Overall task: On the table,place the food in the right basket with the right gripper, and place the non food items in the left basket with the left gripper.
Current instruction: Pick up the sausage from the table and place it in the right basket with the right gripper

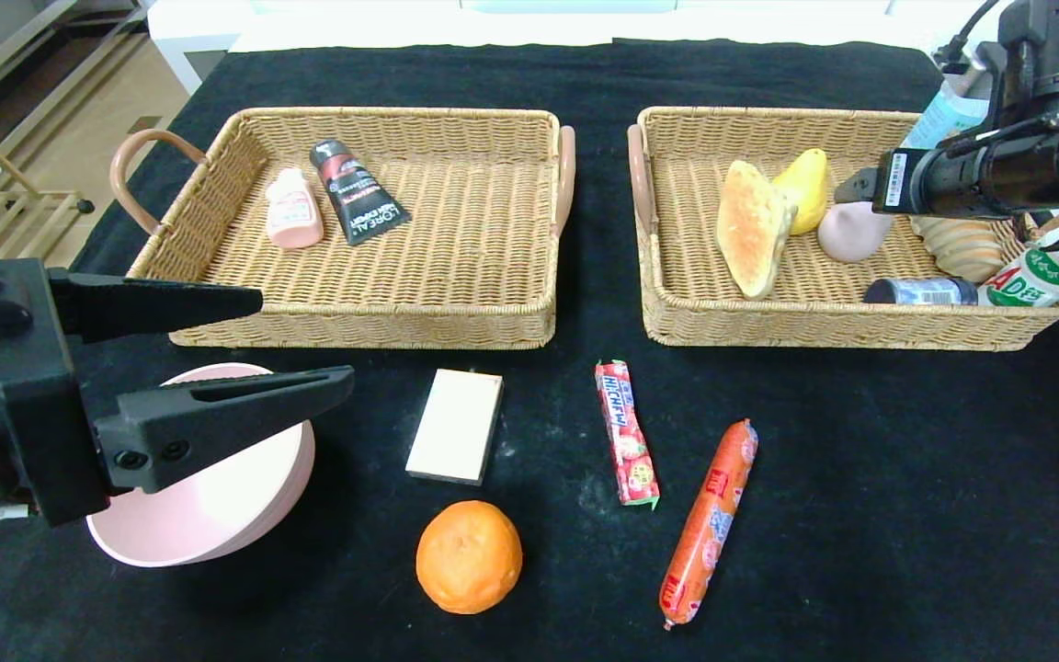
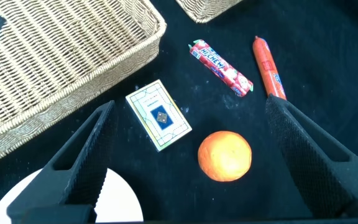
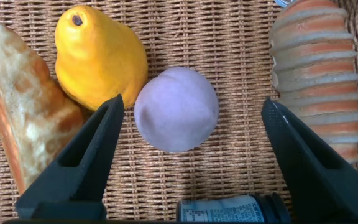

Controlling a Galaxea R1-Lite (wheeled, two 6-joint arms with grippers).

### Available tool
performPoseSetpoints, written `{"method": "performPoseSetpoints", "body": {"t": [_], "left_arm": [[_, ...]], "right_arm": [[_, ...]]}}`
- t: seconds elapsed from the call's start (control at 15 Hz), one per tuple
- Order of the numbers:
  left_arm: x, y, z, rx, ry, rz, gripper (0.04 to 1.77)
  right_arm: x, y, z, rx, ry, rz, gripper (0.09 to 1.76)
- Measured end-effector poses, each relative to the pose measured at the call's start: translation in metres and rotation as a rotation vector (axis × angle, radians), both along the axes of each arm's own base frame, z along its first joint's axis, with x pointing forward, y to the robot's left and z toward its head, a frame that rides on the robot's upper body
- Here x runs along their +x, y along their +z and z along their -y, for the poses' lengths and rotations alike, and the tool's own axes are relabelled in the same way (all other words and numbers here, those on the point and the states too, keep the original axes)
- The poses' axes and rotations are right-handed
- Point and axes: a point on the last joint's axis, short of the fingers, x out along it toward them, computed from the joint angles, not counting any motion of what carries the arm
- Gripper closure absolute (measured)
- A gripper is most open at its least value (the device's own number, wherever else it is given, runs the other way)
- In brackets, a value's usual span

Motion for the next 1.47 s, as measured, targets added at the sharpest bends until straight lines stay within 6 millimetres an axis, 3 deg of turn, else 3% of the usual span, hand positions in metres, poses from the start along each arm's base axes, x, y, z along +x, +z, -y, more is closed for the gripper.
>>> {"method": "performPoseSetpoints", "body": {"t": [0.4, 0.87, 1.47], "left_arm": [[0.0, 0.0, 0.0, 0.001, -0.002, -0.001, 0.09], [-0.001, 0.0, 0.0, 0.0, -0.004, 0.002, 0.09], [-0.002, 0.0, -0.001, -0.001, -0.003, 0.002, 0.09]], "right_arm": [[-0.013, 0.011, -0.003, 0.003, 0.014, 0.017, 0.18], [-0.053, 0.03, -0.027, -0.023, 0.01, 0.019, 0.16], [-0.102, 0.014, -0.064, 0.117, 0.019, -0.182, 0.15]]}}
